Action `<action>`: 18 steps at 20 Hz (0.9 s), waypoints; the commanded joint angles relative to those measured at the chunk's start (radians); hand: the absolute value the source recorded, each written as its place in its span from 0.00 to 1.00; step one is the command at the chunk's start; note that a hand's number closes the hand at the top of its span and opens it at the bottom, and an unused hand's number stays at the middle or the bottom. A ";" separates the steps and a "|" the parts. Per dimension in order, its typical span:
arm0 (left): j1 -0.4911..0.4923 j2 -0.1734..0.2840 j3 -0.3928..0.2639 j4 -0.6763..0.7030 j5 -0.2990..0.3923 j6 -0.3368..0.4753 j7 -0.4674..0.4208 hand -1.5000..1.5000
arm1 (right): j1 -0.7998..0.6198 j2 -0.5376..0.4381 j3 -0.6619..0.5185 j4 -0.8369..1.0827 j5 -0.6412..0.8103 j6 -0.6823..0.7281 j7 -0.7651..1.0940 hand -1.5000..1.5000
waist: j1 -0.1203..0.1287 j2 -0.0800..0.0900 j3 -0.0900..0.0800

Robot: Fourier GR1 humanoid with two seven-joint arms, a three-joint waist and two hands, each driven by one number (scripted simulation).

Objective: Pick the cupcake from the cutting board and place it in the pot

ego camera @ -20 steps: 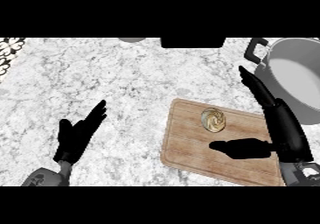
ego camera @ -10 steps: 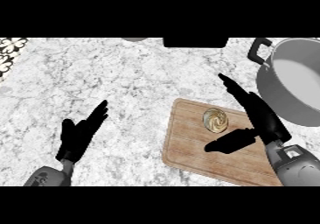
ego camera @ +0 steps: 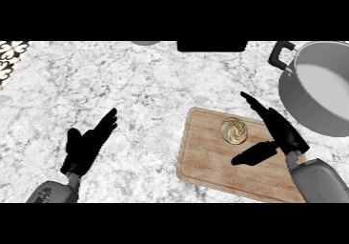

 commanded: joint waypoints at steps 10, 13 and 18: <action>0.003 -0.061 0.065 0.037 -0.062 -0.050 -0.011 0.50 | 0.050 0.123 -0.123 0.129 -0.045 0.089 -0.242 0.00 | -0.003 0.000 0.000; 0.067 -0.032 0.065 -0.035 -0.070 -0.068 -0.007 0.50 | 0.071 0.126 -0.181 0.158 -0.108 0.129 -0.326 0.00 | -0.001 -0.001 0.000; 0.016 -0.071 0.095 -0.067 -0.084 -0.054 0.093 0.50 | 0.063 0.188 -0.203 0.210 -0.118 0.149 -0.341 0.00 | -0.001 -0.001 0.000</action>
